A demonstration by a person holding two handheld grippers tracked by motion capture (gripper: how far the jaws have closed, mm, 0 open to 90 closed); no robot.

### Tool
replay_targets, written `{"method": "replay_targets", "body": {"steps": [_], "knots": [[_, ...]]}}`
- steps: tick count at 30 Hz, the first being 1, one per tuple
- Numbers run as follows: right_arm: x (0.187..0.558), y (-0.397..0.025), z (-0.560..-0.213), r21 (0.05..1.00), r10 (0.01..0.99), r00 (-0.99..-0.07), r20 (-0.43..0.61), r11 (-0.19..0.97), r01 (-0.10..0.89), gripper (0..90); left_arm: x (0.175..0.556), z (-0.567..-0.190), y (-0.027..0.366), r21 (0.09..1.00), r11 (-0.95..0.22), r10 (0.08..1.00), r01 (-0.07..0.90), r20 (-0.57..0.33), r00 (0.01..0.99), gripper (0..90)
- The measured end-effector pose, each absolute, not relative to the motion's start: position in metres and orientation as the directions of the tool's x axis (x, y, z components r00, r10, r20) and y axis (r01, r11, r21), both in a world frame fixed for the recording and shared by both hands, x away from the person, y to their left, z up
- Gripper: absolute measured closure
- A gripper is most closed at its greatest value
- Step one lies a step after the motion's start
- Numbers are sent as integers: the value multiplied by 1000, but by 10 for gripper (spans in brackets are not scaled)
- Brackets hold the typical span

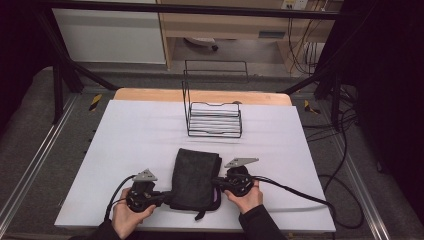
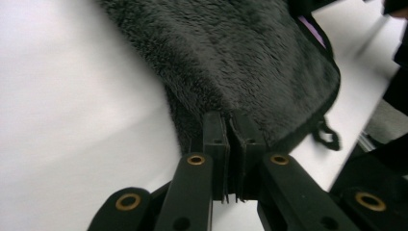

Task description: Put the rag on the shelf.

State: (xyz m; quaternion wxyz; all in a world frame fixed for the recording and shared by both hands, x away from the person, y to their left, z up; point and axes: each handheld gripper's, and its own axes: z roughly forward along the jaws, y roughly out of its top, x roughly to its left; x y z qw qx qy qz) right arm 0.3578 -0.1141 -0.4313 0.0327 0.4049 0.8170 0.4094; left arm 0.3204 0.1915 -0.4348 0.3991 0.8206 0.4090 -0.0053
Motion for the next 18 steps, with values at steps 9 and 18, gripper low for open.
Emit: {"method": "replay_targets", "body": {"steps": [9, 18], "knots": [[355, -113, -443, 665, 659, -677, 327, 348, 660, 753, 319, -433, 198, 648, -376, 697, 663, -274, 663, 867], [365, -113, -443, 755, 730, -637, 250, 265, 600, 398, 324, -434, 204, 649, -420, 704, 635, -209, 679, 867]]}}
